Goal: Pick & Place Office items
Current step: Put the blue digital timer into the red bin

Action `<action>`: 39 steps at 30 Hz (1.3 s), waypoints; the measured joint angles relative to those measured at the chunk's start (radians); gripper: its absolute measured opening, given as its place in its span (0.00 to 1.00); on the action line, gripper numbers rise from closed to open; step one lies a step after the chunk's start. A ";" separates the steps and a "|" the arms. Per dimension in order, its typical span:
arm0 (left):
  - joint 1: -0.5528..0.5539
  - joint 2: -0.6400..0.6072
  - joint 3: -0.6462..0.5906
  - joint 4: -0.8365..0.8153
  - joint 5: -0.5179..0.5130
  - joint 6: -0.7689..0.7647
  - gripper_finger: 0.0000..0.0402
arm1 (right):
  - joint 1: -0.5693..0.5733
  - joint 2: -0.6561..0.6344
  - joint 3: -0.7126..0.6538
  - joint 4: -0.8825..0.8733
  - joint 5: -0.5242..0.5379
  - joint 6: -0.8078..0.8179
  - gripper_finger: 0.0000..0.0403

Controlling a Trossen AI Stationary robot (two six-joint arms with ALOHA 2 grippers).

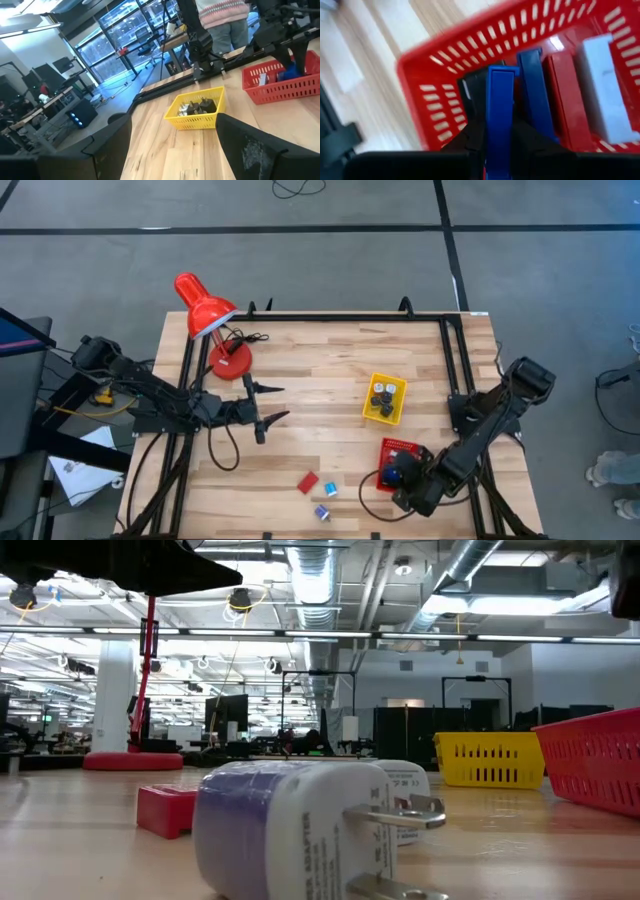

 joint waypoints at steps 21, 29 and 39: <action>0.000 0.000 0.000 -0.005 0.000 0.000 0.70 | -0.028 0.004 0.002 -0.084 -0.025 -0.060 0.11; 0.000 0.000 0.000 -0.008 0.000 0.000 0.70 | -0.055 0.005 0.002 -0.085 -0.024 -0.135 0.12; 0.000 0.000 0.000 -0.060 0.000 -0.044 0.70 | -0.061 0.005 0.002 -0.056 -0.079 -0.142 0.12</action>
